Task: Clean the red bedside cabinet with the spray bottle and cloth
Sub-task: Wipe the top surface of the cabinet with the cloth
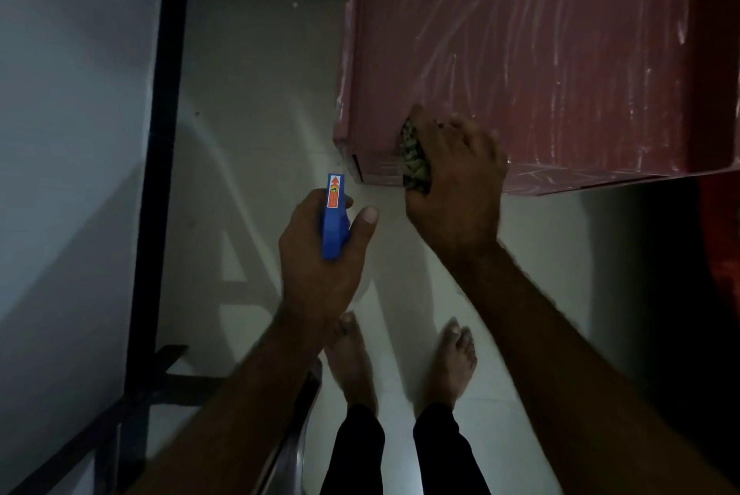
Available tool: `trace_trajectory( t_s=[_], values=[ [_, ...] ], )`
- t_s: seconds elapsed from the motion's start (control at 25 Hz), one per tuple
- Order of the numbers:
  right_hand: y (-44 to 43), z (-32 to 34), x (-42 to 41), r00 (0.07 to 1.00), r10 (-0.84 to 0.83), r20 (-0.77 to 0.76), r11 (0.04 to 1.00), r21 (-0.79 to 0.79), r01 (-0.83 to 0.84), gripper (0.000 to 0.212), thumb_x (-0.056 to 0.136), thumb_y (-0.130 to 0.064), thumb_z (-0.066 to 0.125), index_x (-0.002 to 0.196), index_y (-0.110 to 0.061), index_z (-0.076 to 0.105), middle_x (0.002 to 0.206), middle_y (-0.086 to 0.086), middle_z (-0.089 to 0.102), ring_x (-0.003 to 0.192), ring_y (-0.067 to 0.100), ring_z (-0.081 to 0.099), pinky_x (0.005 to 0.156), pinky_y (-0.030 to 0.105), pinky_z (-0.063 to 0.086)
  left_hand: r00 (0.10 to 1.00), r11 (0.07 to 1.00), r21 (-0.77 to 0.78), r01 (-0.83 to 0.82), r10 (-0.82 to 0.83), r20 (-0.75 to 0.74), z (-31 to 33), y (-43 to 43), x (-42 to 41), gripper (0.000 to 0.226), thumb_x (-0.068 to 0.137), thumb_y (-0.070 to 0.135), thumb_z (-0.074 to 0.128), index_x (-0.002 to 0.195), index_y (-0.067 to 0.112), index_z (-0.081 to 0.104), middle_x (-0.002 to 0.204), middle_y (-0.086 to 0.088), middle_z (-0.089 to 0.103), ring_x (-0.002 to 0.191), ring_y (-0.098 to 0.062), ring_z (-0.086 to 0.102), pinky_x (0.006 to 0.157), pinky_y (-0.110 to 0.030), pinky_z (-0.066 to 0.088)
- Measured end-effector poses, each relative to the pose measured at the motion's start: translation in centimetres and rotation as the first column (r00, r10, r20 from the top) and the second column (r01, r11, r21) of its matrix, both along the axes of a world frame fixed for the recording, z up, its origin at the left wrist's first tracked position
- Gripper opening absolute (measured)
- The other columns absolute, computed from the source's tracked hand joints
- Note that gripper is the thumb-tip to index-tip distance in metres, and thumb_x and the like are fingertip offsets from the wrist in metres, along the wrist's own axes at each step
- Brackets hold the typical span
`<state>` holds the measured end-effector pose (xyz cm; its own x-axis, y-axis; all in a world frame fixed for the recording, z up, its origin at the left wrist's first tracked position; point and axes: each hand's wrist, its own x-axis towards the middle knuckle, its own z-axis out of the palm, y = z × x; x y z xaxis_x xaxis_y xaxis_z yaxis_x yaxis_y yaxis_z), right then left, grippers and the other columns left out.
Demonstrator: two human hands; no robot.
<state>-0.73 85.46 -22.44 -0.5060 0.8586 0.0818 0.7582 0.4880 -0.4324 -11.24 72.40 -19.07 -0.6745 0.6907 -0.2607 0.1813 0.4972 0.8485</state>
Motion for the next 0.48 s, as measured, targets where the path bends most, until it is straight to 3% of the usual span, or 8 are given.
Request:
trace_trajectory(
  t_s=[0.08, 0.2, 0.36, 0.48],
  values=[
    [0.6, -0.6, 0.6, 0.998, 0.055, -0.010, 0.998, -0.021, -0.055, 0.071, 0.082, -0.027, 0.070, 0.149, -0.024, 0.049, 0.138, 0.001, 0.063, 0.144, 0.029, 0.041, 0.114, 0.067, 0.030, 1.000, 1.000, -0.011, 0.002, -0.002, 0.009, -0.2, 0.0, -0.7, 0.037, 0.090, 0.036, 0.071, 0.108, 0.005, 0.061, 0.092, -0.015, 0.063, 0.080, -0.035, 0.067, 0.078, -0.053, 0.059],
    [0.7, -1.3, 1.5, 0.987, 0.161, 0.010, 0.983, -0.095, -0.159, 0.071, 0.087, -0.033, 0.069, 0.153, -0.023, 0.044, 0.156, -0.002, 0.048, 0.148, 0.029, 0.037, 0.115, 0.061, 0.031, 1.000, 1.000, 0.009, 0.005, -0.005, 0.014, -0.3, 0.2, -1.6, 0.040, 0.089, 0.039, 0.071, 0.108, 0.005, 0.061, 0.089, -0.016, 0.063, 0.078, -0.036, 0.067, 0.076, -0.054, 0.058],
    [0.9, -1.8, 0.2, 0.992, 0.089, -0.086, 0.996, -0.018, -0.091, 0.068, 0.081, -0.010, 0.071, 0.146, -0.015, 0.054, 0.140, 0.007, 0.061, 0.132, 0.036, 0.054, 0.099, 0.058, 0.047, 0.999, 1.000, 0.013, 0.002, -0.003, 0.033, -0.8, 0.8, -2.6, 0.035, 0.090, 0.037, 0.072, 0.108, 0.008, 0.061, 0.088, -0.013, 0.063, 0.078, -0.036, 0.066, 0.075, -0.054, 0.059],
    [-0.9, -1.7, -2.7, 0.980, 0.181, -0.085, 0.983, -0.023, -0.184, 0.073, 0.076, -0.001, 0.074, 0.146, -0.011, 0.054, 0.134, 0.011, 0.065, 0.128, 0.036, 0.053, 0.098, 0.054, 0.047, 0.999, 1.000, 0.020, 0.014, -0.015, 0.038, -1.1, 1.2, -3.2, 0.039, 0.089, 0.040, 0.070, 0.111, 0.009, 0.061, 0.092, -0.012, 0.064, 0.080, -0.035, 0.067, 0.075, -0.053, 0.059]
  ],
)
